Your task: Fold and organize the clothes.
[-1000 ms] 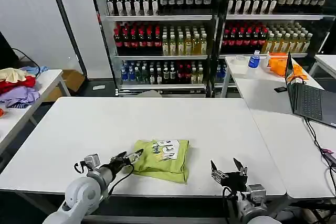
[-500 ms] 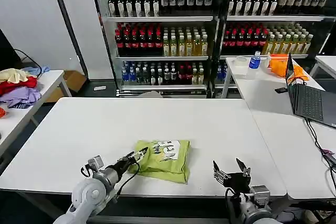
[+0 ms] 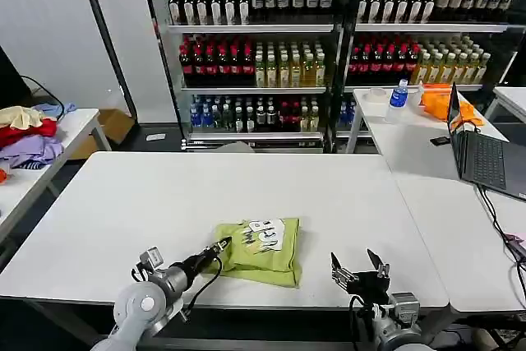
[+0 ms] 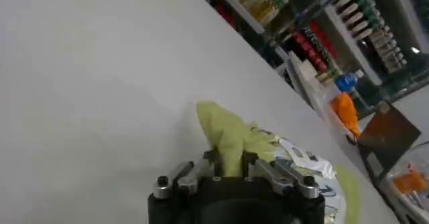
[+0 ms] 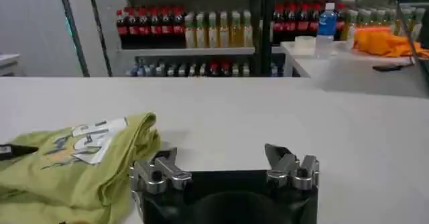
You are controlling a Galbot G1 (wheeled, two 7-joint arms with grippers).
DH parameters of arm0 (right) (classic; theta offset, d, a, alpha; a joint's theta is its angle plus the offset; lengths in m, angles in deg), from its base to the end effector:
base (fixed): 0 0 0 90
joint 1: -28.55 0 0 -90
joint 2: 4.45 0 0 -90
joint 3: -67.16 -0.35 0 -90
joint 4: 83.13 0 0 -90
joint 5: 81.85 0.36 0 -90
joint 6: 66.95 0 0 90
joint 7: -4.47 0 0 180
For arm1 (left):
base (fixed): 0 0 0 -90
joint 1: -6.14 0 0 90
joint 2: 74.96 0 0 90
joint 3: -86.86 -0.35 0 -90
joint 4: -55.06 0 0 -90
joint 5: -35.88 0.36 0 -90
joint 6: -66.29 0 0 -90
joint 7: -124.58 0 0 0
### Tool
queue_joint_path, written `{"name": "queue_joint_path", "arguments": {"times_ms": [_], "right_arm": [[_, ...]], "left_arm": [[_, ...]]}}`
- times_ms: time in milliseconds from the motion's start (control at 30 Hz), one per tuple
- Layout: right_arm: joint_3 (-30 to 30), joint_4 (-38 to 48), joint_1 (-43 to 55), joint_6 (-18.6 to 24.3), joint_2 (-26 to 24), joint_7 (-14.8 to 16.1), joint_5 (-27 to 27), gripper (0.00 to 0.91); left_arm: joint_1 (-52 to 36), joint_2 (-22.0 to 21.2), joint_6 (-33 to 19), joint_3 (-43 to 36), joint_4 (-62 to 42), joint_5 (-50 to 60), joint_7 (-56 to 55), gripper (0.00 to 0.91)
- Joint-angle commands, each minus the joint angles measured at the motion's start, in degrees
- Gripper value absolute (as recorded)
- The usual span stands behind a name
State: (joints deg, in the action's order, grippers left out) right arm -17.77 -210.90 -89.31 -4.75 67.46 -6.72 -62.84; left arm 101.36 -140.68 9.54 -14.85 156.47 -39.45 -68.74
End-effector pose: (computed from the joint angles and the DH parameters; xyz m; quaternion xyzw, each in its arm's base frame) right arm 0.1894 -0.0163 -0.2482 0.0470 -0.9819 -0.0041 0.1832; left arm 0.3183 0.0493 -0.3138 -0.1439 -0.8572 0.3505 0.3488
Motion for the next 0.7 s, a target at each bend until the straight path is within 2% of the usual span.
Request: {"name": "queue_joint_path", "arguments": {"times_ms": [33,133,233,500,600,700], "right_arm": [[-0.33,-0.09,-0.09,0.03,-0.05,-0.01,0.06,0.907],[-0.38,0.17,0.08,0.12,-0.14,0.01,0.09,0.907],[-0.40,0.27,0.49,0.11,-0.16,0.01,0.34,0.907],[-0.11,0.76,2.00,0.12,-0.23,0.01,1.12,0.907],[0.04,0.76,2.33,0.09,-0.25,0.00,1.29,0.907],[0.15,0.71,2.26,0.08,-0.25,0.02,1.25,0.907]], "left_arm": [[-0.34,0.60,-0.25,3.74,1.60,-7.20,-0.81,0.121],[-0.95,2.41,-0.22,7.50,1.89,-9.27,-1.22,0.091],[-1.87,6.50,-0.21,12.07,1.82,-11.38,-1.62,0.081],[-5.79,22.21,-0.14,27.10,-2.12,-10.85,-0.89,0.040],[-8.60,27.68,-0.10,28.96,-3.12,-6.72,0.92,0.040],[-10.04,33.02,-0.07,27.36,-0.16,-1.12,2.77,0.030]]}}
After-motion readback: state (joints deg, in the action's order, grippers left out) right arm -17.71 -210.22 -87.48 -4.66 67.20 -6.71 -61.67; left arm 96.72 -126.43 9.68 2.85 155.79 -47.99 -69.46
